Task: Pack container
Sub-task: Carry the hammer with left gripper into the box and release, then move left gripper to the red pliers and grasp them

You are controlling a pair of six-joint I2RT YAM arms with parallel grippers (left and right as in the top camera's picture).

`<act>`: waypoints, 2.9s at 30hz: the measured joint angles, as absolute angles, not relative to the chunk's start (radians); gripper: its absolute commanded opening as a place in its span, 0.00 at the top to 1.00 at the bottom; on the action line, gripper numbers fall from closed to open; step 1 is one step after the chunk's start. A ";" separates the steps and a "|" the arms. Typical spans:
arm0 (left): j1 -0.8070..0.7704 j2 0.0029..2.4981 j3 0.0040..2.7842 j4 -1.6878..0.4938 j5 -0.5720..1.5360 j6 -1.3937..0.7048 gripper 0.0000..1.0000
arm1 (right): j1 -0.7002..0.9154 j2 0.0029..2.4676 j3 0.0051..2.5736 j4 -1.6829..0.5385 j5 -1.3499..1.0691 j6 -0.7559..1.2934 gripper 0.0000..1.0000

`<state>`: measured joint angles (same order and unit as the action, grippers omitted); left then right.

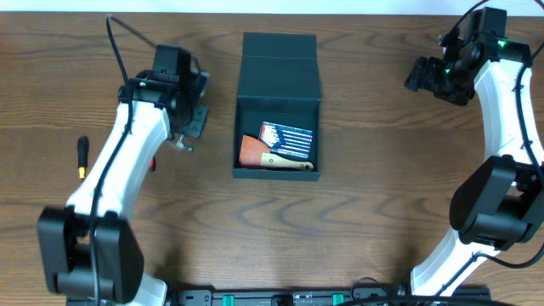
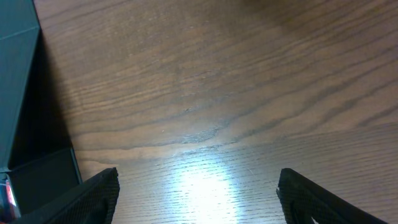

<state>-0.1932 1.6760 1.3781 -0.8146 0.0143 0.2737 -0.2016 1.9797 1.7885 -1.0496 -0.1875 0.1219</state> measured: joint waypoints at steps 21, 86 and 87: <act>-0.628 1.729 1.396 -0.618 -0.120 0.796 0.94 | -0.202 1.980 1.789 -1.051 -0.187 0.122 0.18; -0.096 1.545 1.428 -0.941 -0.239 0.124 0.26 | -0.202 1.980 1.789 -1.065 -0.188 0.122 0.16; -0.055 1.563 1.424 -0.942 -0.218 0.097 0.26 | -0.202 1.980 1.789 -1.063 -0.187 0.122 0.16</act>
